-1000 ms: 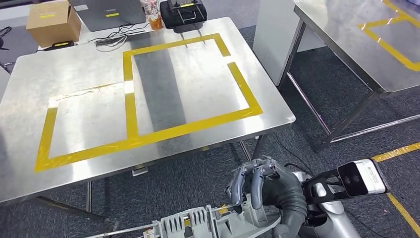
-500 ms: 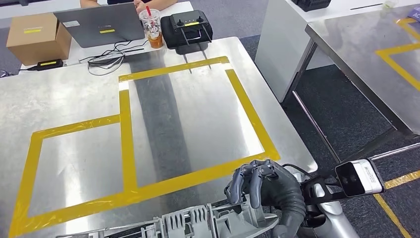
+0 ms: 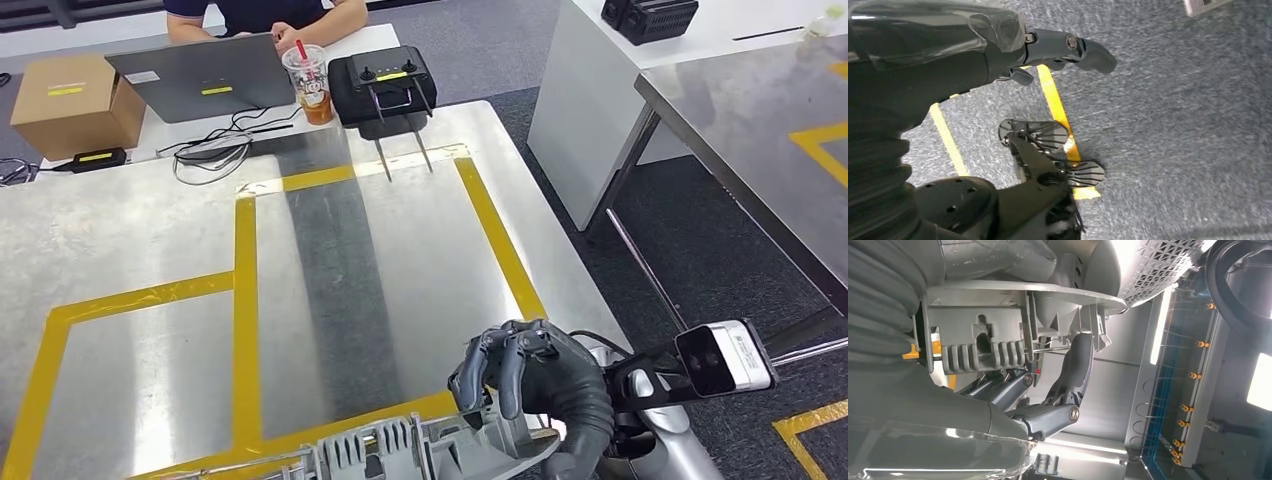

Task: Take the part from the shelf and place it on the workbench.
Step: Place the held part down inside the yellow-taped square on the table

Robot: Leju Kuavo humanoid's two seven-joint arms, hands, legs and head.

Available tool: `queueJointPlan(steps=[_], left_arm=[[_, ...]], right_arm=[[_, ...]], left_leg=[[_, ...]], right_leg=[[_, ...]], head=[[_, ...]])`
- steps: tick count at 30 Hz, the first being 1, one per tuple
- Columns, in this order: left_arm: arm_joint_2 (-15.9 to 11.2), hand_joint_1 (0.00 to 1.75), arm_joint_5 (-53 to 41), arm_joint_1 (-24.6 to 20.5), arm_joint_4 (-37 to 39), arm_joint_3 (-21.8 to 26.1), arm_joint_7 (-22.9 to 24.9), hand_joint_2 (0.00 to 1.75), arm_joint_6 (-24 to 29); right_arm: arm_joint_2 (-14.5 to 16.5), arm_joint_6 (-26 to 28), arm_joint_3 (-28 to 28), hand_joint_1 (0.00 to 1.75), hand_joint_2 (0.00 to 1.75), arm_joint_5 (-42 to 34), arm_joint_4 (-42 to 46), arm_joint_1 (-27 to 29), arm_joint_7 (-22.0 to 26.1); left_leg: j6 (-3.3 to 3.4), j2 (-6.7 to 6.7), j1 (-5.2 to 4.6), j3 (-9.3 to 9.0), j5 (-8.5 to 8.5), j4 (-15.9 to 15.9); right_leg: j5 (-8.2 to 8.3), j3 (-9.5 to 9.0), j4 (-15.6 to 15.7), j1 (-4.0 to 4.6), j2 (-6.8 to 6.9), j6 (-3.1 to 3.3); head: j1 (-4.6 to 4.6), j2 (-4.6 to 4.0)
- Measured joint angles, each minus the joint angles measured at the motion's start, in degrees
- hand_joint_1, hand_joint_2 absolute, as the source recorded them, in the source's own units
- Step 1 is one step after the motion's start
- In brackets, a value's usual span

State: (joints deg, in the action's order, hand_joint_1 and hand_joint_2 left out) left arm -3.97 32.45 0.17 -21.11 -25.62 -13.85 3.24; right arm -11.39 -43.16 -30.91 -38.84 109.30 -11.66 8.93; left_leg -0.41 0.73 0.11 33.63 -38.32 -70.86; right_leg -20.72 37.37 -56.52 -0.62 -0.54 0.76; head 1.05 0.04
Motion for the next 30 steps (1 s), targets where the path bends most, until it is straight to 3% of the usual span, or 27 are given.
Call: queueJointPlan(steps=[1, 2, 5, 7, 10, 12, 15, 16, 17, 18, 20, 22, 25, 27, 28, 30], left_arm=[[0.01, 0.00, 0.02, -0.02, 0.00, 0.08, -0.02, 1.75, -0.07], [0.02, 0.00, 0.05, -0.03, 0.00, 0.19, -0.03, 1.75, -0.13], [0.09, 0.00, 0.35, -0.24, 0.00, 0.43, -0.03, 1.75, -0.49], [0.21, 0.00, 0.18, -0.73, 0.00, 0.44, -0.17, 1.75, -0.53], [0.25, 0.00, -0.91, -1.32, 0.00, 0.44, -0.51, 1.75, 0.28], [0.27, 0.00, -1.31, -1.65, 0.00, 0.44, -0.64, 1.75, 0.75], [0.30, 0.00, -1.44, -1.99, 0.00, 0.44, -0.72, 1.75, 0.97], [0.30, 0.00, -1.44, -2.00, 0.00, 0.44, -0.73, 1.75, 0.99], [0.31, 0.00, -1.44, -2.00, 0.00, 0.44, -0.73, 1.75, 1.00], [0.32, 0.00, -1.44, -2.01, 0.00, 0.44, -0.73, 1.75, 1.00], [0.38, 0.00, -1.44, -2.07, 0.00, 0.44, -0.73, 1.75, 1.00], [0.50, 0.00, -1.44, -2.17, 0.00, 0.43, -0.73, 1.75, 0.99], [0.56, 0.00, -1.44, -2.28, 0.00, 0.44, -0.75, 1.75, 1.01], [0.57, 0.00, -1.50, -2.35, 0.00, 0.42, -0.76, 1.75, 1.10], [0.58, 0.00, -1.58, -2.41, 0.00, 0.42, -0.77, 1.75, 1.22], [0.56, 0.00, -1.75, -2.45, 0.00, 0.41, -0.74, 1.75, 1.52]], right_arm=[[0.11, 0.04, 0.00, 1.75, 1.75, 0.14, 0.03, 0.08, -0.12], [0.20, 0.11, -0.01, 1.75, 1.75, 0.31, 0.04, 0.17, -0.21], [0.45, 0.46, 0.02, 1.75, 1.75, 0.74, 0.24, 0.32, -0.32], [0.52, 0.71, 0.12, 1.75, 1.75, 0.89, 0.47, 0.33, -0.32], [0.58, 0.87, 0.25, 1.75, 1.75, 0.99, 0.75, 0.38, -0.28], [0.58, 0.91, 0.42, 1.75, 1.75, 1.02, 0.85, 0.40, -0.27], [0.55, 0.93, 0.67, 1.75, 1.75, 1.07, 0.86, 0.52, -0.25], [0.54, 0.93, 0.71, 1.75, 1.75, 1.08, 0.86, 0.59, -0.25], [0.54, 0.93, 0.72, 1.75, 1.75, 1.10, 0.86, 0.66, -0.25], [0.53, 0.93, 0.73, 1.75, 1.75, 1.12, 0.86, 0.69, -0.25], [0.53, 0.93, 0.75, 1.75, 1.75, 1.14, 0.86, 0.67, -0.25], [0.54, 0.93, 0.78, 1.75, 1.75, 1.15, 0.87, 0.61, -0.25], [0.54, 0.93, 0.79, 1.75, 1.75, 1.15, 0.89, 0.58, -0.25], [0.56, 0.94, 0.81, 1.75, 1.75, 1.16, 0.92, 0.55, -0.25], [0.60, 1.01, 0.83, 1.75, 1.75, 1.16, 0.96, 0.51, -0.24], [0.65, 1.46, 0.87, 1.75, 1.75, 1.26, 1.01, 0.50, -0.18]], left_leg=[[-0.34, -0.07, 0.40, 0.97, -0.50, -1.09], [-0.63, -0.16, 0.77, 0.90, 0.26, -0.28], [-1.23, -0.35, 1.58, -3.73, 6.01, 10.12], [-0.71, -0.34, 1.43, -5.12, 7.21, 13.81], [1.06, -0.36, 0.93, -4.60, 8.68, 13.94], [1.99, -0.52, 0.94, -4.24, 9.92, 14.19], [2.61, -0.67, 0.56, -3.23, 11.00, 14.16], [2.67, -0.67, 0.36, -2.91, 11.22, 14.13], [2.69, -0.65, 0.19, -2.71, 11.36, 14.11], [2.68, -0.62, 0.06, -2.64, 11.42, 14.10], [2.66, -0.56, -0.14, -2.73, 11.44, 14.08], [2.42, -0.53, -0.36, -2.64, 11.39, 13.96], [1.62, -0.56, -0.47, -2.31, 11.42, 13.89], [0.99, -0.57, -0.33, -1.93, 10.83, 13.28], [0.64, -0.58, -0.24, -1.21, 9.81, 11.70], [-0.06, -0.61, 0.13, 1.99, 6.47, 4.97]], right_leg=[[-0.01, 0.07, 0.00, -0.04, 0.02, 0.00], [0.01, 0.12, -0.02, -0.12, 0.04, -0.03], [0.40, 0.08, -0.12, -0.42, -0.02, -0.62], [0.74, 0.19, 0.02, -0.38, -0.06, -1.47], [1.02, 0.45, 0.16, -0.57, -0.04, -2.67], [-0.93, 1.97, -2.90, -0.74, 0.04, -2.58], [-7.32, 6.70, -15.24, -0.77, 0.12, -1.86], [-8.51, 7.36, -17.92, -0.75, 0.13, -1.93], [-8.78, 6.84, -18.19, -0.73, 0.13, -2.11], [-8.18, 5.01, -15.80, -0.66, 0.13, -2.32], [-6.20, 0.20, -8.18, -0.42, 0.13, -2.48], [-5.00, -3.07, -2.43, -0.02, 0.16, -1.94], [-4.49, -3.93, -0.52, 0.34, 0.23, -1.17], [-4.32, -4.11, -0.16, -0.02, 0.24, -0.76], [-4.27, -4.26, 0.03, -0.24, 0.26, -0.54], [-4.32, -4.40, 0.14, -0.36, 0.30, -0.28]], head=[[-0.01, 0.00], [-0.01, 0.00], [0.01, 0.00], [-0.03, 0.00], [-0.05, 0.00], [-0.16, 0.00], [-0.29, 0.00], [-0.30, 0.00], [-0.31, 0.00], [-0.31, 0.00], [-0.31, 0.00], [-0.27, 0.00], [-0.21, 0.00], [-0.19, 0.00], [-0.10, 0.00], [0.05, 0.00]])
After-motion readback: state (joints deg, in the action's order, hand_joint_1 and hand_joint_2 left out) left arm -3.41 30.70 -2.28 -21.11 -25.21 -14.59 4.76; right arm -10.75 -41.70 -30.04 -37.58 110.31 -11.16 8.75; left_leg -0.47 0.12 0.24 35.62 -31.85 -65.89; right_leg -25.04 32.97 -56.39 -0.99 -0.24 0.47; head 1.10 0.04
